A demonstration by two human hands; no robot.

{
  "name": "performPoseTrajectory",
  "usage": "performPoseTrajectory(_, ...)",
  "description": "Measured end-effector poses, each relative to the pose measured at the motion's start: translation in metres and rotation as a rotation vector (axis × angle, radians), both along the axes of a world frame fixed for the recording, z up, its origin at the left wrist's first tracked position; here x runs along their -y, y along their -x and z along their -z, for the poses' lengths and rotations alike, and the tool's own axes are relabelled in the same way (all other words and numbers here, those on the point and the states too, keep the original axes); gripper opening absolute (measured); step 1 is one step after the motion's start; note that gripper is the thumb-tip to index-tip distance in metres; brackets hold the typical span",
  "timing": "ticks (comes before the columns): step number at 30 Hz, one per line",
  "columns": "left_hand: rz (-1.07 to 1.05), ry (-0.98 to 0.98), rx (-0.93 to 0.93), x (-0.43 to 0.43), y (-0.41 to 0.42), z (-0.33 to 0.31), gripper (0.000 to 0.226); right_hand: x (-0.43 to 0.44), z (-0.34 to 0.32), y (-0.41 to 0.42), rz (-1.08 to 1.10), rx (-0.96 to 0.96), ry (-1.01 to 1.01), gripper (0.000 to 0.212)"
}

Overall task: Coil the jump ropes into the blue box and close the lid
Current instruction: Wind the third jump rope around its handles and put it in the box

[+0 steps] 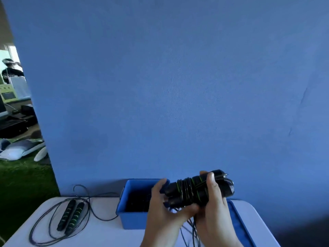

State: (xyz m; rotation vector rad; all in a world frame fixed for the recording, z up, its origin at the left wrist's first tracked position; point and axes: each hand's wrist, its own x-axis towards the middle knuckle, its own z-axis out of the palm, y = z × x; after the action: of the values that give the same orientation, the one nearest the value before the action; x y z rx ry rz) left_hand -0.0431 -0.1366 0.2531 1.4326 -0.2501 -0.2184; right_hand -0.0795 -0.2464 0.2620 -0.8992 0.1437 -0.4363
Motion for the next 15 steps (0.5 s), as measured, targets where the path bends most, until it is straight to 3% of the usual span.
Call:
performPoseTrajectory(1,0.009,0.004,0.034,-0.002,-0.004,-0.001,0.11,0.001,0.002,0.0,0.002,-0.012,-0.007,0.048)
performPoseTrajectory(3,0.075,-0.041,0.131,-0.007,-0.008,-0.007,0.114,0.001,0.002,-0.002,-0.025,-0.026,-0.044,0.051)
performPoseTrajectory(8,0.127,-0.061,0.24,-0.02,-0.015,-0.023,0.079,-0.004,0.0,-0.002,-0.043,-0.037,-0.009,0.077)
performPoseTrajectory(11,0.061,-0.217,0.297,-0.023,-0.019,-0.021,0.065,-0.005,0.001,-0.004,-0.064,-0.015,0.012,0.074)
performPoseTrajectory(15,-0.092,-0.581,0.575,-0.03,-0.022,-0.022,0.066,-0.011,-0.005,-0.003,-0.157,0.003,-0.002,0.076)
